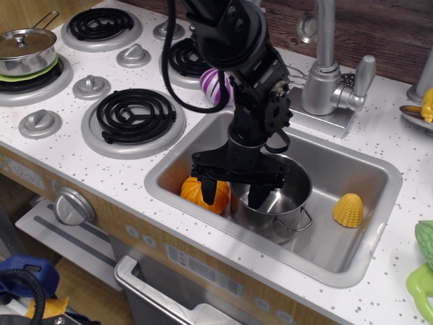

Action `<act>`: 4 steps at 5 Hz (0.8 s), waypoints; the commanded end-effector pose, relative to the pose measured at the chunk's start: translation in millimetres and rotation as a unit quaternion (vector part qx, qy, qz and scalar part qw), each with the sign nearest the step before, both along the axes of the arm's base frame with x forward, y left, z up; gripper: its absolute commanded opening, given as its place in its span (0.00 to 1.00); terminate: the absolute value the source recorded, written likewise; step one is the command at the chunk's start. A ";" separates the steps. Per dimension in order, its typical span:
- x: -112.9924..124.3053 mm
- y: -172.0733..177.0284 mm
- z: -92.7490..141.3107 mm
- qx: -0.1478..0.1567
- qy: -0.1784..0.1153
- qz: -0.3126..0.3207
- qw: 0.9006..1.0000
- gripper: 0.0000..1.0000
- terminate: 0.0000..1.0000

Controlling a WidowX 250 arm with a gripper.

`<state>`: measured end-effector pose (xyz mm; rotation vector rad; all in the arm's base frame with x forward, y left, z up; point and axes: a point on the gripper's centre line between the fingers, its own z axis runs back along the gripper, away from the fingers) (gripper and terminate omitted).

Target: Pick up pot from sink

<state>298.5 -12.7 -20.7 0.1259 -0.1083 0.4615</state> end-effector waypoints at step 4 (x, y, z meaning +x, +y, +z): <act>23.4 6.1 87.3 0.011 0.023 -0.012 1.000 0.00 0.00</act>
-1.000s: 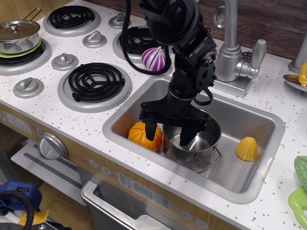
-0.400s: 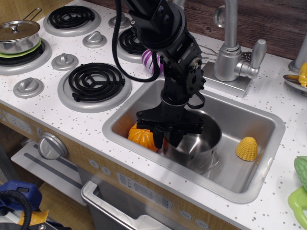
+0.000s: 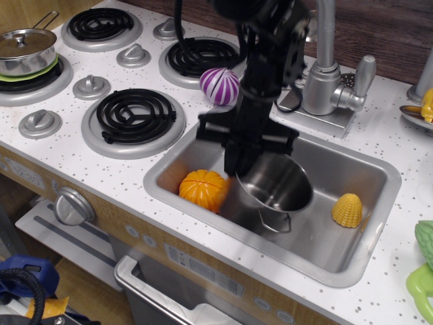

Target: Pick up pot from sink

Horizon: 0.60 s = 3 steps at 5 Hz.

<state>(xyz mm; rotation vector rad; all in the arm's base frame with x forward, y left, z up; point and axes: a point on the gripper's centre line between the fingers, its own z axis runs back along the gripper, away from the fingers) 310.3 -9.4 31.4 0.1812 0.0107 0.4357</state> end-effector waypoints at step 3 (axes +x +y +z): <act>22.1 -14.4 87.9 0.011 -0.029 0.007 1.000 0.00 0.00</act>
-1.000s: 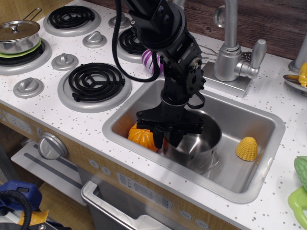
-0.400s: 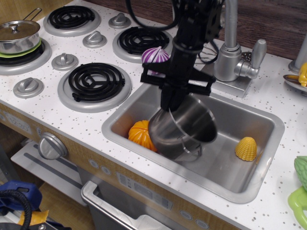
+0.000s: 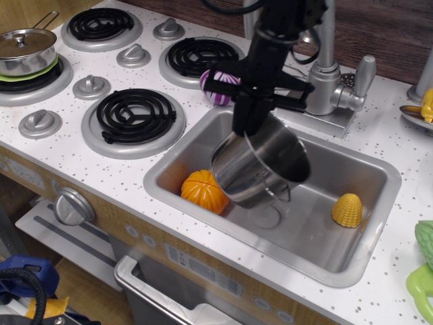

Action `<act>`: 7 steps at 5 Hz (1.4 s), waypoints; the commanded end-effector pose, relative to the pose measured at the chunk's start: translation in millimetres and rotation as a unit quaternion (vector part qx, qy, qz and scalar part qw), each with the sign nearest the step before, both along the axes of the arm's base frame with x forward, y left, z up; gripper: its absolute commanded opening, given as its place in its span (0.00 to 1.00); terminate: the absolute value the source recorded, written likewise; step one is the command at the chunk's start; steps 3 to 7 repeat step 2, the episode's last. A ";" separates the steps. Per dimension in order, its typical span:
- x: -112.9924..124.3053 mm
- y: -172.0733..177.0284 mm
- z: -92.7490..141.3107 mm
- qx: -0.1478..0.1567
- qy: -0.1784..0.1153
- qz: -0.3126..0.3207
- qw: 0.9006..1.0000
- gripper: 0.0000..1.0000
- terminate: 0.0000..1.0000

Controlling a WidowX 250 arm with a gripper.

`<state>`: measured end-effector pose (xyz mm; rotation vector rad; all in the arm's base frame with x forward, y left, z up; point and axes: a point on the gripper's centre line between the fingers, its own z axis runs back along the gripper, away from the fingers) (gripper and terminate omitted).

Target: Pick up pot from sink

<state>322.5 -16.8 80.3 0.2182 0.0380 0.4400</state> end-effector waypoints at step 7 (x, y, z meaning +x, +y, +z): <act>17.2 -13.6 59.2 0.007 -0.056 -0.021 0.998 0.00 1.00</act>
